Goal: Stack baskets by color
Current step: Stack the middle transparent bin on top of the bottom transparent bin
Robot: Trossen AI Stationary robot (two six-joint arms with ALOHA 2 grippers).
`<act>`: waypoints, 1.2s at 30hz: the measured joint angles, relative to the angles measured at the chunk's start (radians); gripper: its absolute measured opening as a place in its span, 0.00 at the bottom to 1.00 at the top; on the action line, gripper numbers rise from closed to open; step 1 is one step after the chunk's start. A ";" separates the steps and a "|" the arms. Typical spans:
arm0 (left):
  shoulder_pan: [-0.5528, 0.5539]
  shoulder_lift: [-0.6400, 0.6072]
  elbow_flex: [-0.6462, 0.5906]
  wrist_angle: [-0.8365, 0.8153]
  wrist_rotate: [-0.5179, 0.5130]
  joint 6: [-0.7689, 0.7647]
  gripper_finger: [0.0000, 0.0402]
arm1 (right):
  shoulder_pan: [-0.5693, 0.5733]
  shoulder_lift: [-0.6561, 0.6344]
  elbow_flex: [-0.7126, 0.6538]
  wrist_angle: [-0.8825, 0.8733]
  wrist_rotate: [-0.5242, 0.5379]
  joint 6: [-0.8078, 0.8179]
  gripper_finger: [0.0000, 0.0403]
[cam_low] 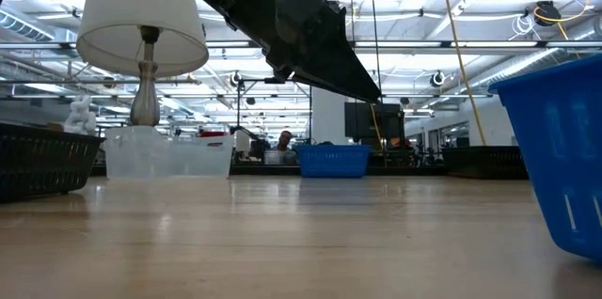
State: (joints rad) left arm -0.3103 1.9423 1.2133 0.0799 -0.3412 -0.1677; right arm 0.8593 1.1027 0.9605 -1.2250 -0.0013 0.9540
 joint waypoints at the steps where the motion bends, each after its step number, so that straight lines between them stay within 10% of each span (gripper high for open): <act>1: 0.000 0.000 0.000 0.000 0.000 0.000 0.04 | 0.000 0.000 -0.009 0.006 0.000 0.000 0.06; 21: 0.000 0.000 0.000 0.000 0.000 -0.007 0.04 | 0.000 0.018 -0.029 0.088 0.162 -0.053 0.26; 36: 0.000 0.000 0.000 0.000 0.000 -0.016 0.04 | 0.000 0.095 -0.029 0.169 0.193 -0.132 0.05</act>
State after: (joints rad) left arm -0.3103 1.9423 1.2129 0.0795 -0.3412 -0.1833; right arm 0.8589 1.1975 0.9310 -1.0558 0.1913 0.8223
